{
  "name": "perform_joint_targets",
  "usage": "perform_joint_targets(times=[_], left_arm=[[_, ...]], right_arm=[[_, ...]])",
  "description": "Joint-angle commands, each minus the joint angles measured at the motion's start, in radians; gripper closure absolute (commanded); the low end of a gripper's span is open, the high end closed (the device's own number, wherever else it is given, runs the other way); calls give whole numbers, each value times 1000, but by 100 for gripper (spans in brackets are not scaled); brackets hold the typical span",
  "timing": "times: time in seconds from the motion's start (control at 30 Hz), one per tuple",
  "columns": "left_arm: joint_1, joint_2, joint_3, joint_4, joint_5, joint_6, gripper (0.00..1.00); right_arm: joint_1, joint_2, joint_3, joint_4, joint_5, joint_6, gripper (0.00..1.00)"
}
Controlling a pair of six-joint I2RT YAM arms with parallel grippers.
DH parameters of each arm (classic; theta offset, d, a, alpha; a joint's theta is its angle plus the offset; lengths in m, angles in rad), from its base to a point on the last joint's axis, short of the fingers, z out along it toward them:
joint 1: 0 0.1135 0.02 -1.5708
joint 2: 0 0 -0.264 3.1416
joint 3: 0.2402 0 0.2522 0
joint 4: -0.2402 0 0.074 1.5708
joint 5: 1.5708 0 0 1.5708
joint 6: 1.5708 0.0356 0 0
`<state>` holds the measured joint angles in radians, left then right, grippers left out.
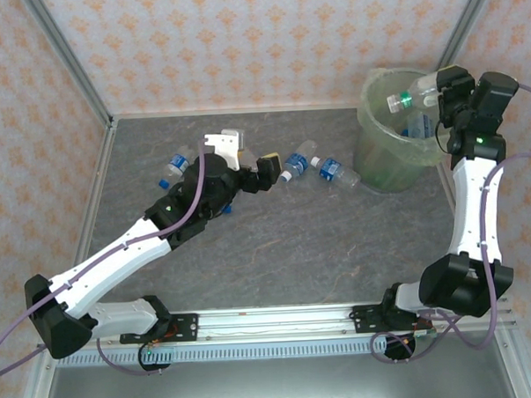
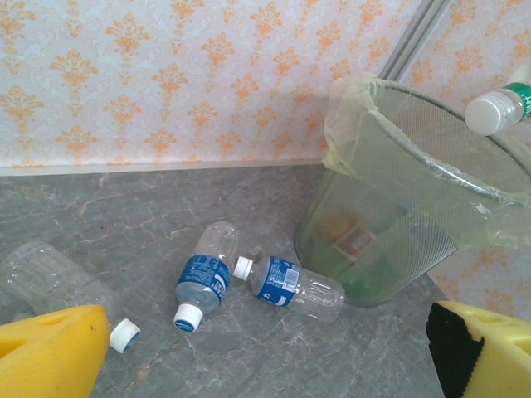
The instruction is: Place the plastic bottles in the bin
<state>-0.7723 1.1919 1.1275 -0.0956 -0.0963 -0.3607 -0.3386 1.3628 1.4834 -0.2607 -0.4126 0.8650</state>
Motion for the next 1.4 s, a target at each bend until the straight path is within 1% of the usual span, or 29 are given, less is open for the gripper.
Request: perform_joint_targets(times=[0.0, 0.2, 0.37, 0.4, 0.47, 0.57, 0.63, 0.67, 0.9, 1.1, 1.17, 1.37], left_arm=[[6, -31, -24, 37, -34, 7, 1], [18, -16, -17, 37, -41, 10, 1], [32, -4, -19, 67, -32, 1, 1], [34, -1, -19, 73, -27, 0, 1], [42, 13, -11, 74, -20, -6, 1], [50, 29, 1, 71, -16, -6, 1], [58, 39, 5, 74, -10, -5, 1], [63, 43, 6, 74, -5, -9, 1], [90, 72, 18, 79, 26, -33, 1], [121, 94, 29, 36, 16, -49, 1], [137, 99, 22, 23, 9, -67, 1], [202, 119, -9, -10, 47, -127, 1]], right_arm=[[-7, 39, -8, 94, 76, 51, 54], [-8, 128, 30, 116, 98, 79, 52], [-6, 220, 103, 75, 86, 85, 46], [-4, 238, 121, 61, 84, 85, 44], [1, 271, 156, 30, 80, 76, 32], [11, 296, 197, -9, 78, 53, 21], [15, 297, 204, -15, 81, 39, 6], [16, 295, 204, -19, 84, 35, 0], [16, 285, 214, -32, 63, 24, 0], [23, 253, 249, -73, 67, -22, 0], [23, 239, 259, -78, 64, -33, 0], [39, 216, 342, -147, 36, -92, 0]])
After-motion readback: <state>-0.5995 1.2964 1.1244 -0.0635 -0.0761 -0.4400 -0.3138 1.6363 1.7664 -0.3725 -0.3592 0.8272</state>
